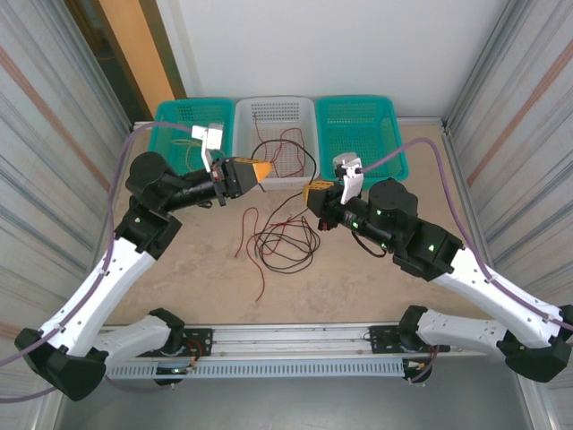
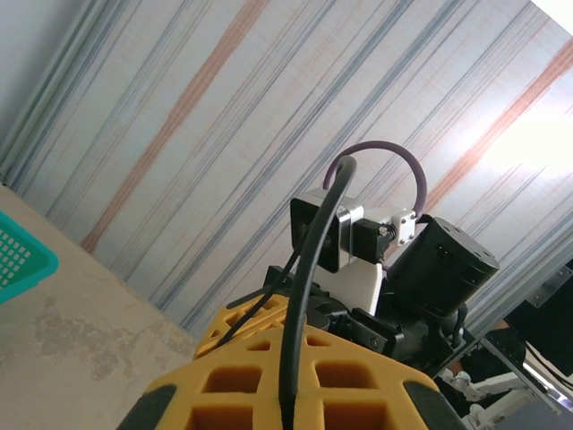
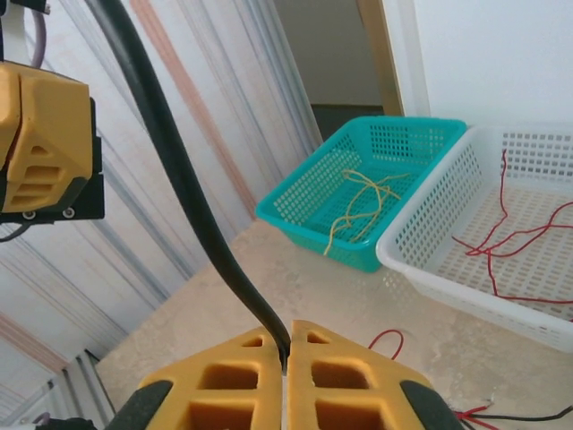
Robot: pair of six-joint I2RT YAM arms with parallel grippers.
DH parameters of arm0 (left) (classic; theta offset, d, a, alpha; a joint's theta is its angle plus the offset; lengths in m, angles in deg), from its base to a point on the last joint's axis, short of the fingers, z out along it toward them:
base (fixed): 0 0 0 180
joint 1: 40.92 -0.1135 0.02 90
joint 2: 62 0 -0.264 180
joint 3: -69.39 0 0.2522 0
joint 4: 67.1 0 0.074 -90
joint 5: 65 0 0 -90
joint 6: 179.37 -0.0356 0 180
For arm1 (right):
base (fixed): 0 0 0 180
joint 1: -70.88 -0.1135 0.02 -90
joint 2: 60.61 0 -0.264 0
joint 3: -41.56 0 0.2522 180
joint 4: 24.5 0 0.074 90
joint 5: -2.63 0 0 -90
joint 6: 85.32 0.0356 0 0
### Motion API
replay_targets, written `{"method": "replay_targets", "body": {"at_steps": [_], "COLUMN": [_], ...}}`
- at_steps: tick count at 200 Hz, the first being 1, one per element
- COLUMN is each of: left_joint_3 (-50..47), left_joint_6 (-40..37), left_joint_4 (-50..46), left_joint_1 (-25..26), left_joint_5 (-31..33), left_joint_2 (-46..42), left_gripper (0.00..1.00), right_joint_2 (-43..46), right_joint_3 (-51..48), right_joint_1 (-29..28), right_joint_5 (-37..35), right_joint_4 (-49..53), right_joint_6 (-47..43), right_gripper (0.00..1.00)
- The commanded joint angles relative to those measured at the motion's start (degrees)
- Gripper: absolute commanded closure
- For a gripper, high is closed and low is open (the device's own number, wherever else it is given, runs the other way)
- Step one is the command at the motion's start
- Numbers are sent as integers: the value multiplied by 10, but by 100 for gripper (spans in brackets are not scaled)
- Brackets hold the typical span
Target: Untangle the cables
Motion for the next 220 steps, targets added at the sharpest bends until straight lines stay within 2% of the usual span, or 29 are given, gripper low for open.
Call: {"method": "replay_targets", "body": {"at_steps": [1, 10, 23, 29, 48, 68, 96, 130, 145, 153, 167, 172, 175, 185, 209, 220], "left_joint_3": [-7, -11, -22, -26, -40, -60, -78, -98, -100, -99, -99, -98, -98, -101, -117, -120], "left_joint_6": [1, 4, 4, -2, -27, -45, -68, -82, -87, -91, -98, -99, -99, -100, -84, -71], "left_joint_4": [-13, -21, -34, -46, -95, -125, -174, -197, -213, -222, -239, -243, -245, -250, -239, -232], "left_joint_1": [-13, -20, -30, -33, -37, -37, -39, -44, -46, -48, -52, -54, -55, -59, -71, -80], "left_joint_5": [15, 20, 33, 42, 75, 100, 131, 148, 156, 162, 172, 175, 176, 179, 184, 165], "left_joint_2": [-4, -3, -4, -5, -13, -24, -41, -58, -61, -60, -61, -62, -62, -62, -58, -48], "left_gripper": [97, 86, 56, 45, 36, 26, 18, 14, 9, 9, 8, 8, 8, 2, 1, 1], "right_joint_2": [-3, -3, -2, -4, -28, -63, -156, -310, -389, -431, -491, -505, -509, -507, -436, -397], "right_joint_3": [24, 24, 26, 30, 55, 92, 195, 337, 403, 449, 500, 509, 512, 494, 358, 300], "right_joint_1": [4, 5, 14, 22, 67, 139, 255, 385, 429, 445, 460, 462, 462, 456, 420, 399], "right_joint_5": [-27, -40, -56, -63, -67, -48, -28, 1, 42, 49, 66, 70, 72, 81, 76, 66], "right_joint_4": [22, 29, 39, 48, 92, 130, 193, 237, 261, 286, 333, 346, 354, 354, 293, 278], "right_joint_6": [-3, -1, 5, 9, 31, 40, 38, 48, 56, 60, 62, 62, 62, 59, 53, 54], "right_gripper": [100, 100, 100, 100, 100, 100, 100, 100, 90, 81, 65, 53, 50, 50, 50, 50]}}
